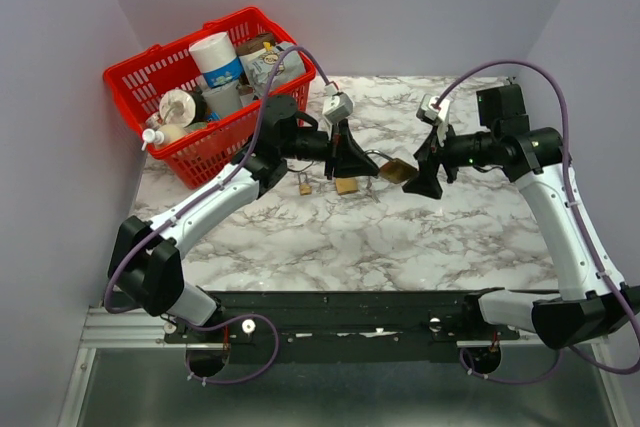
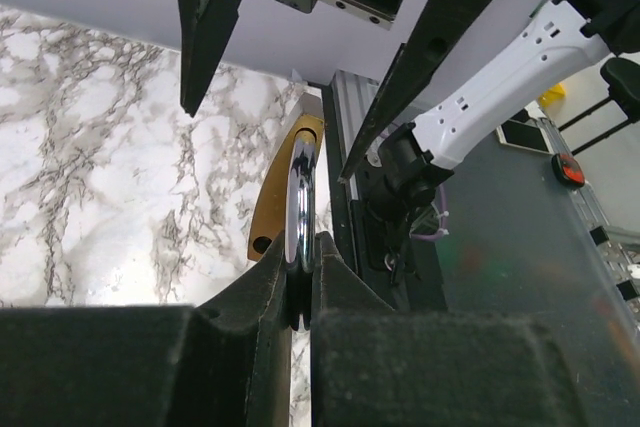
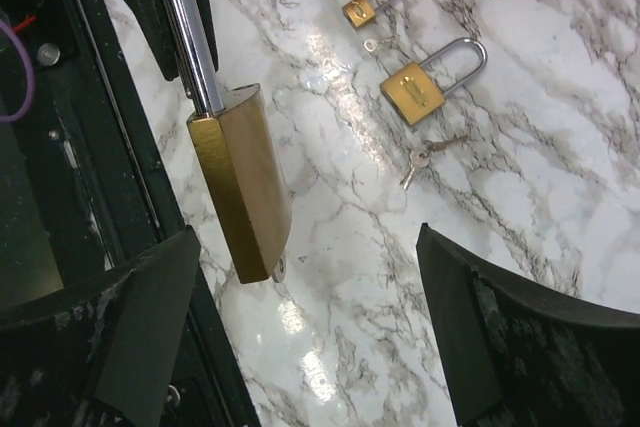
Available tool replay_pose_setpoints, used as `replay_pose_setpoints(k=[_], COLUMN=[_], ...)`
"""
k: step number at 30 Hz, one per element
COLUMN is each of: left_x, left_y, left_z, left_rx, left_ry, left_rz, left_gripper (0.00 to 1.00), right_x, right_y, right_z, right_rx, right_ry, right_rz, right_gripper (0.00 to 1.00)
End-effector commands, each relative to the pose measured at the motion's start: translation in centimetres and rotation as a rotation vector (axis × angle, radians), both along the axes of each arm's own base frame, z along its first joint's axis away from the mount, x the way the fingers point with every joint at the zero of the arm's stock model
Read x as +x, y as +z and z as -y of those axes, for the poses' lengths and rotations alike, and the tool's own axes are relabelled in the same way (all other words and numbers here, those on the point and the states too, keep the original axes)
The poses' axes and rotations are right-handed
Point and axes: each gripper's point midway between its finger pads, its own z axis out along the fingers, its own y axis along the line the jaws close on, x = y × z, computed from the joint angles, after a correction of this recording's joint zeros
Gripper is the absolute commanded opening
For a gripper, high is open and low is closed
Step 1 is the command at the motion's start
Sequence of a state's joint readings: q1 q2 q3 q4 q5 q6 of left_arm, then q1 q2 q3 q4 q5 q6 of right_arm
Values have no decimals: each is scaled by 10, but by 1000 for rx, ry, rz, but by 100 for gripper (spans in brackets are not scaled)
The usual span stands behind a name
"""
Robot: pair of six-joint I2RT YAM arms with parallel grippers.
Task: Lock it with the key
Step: Pick up the lock from the center of the board, then lock the lock.
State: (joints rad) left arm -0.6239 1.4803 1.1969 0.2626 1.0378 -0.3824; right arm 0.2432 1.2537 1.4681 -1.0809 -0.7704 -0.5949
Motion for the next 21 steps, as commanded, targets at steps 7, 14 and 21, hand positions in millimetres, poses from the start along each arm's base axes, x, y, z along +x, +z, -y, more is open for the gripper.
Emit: replay_pose_setpoints(k=[7, 14, 21], left_x=[-20, -21, -23], left_y=[67, 70, 72], left_z=[-7, -6, -6], left_rx=[-154, -166, -172], left_ry=[-45, -46, -44], left_rz=[185, 170, 152], left_gripper=[0, 0, 0], right_x=[-15, -15, -15], right_y=[33, 37, 32], right_z=[-23, -35, -42], right_rx=[144, 161, 132], right_ry=[141, 173, 184], right_rz=[69, 74, 102], right_gripper=[85, 74, 60])
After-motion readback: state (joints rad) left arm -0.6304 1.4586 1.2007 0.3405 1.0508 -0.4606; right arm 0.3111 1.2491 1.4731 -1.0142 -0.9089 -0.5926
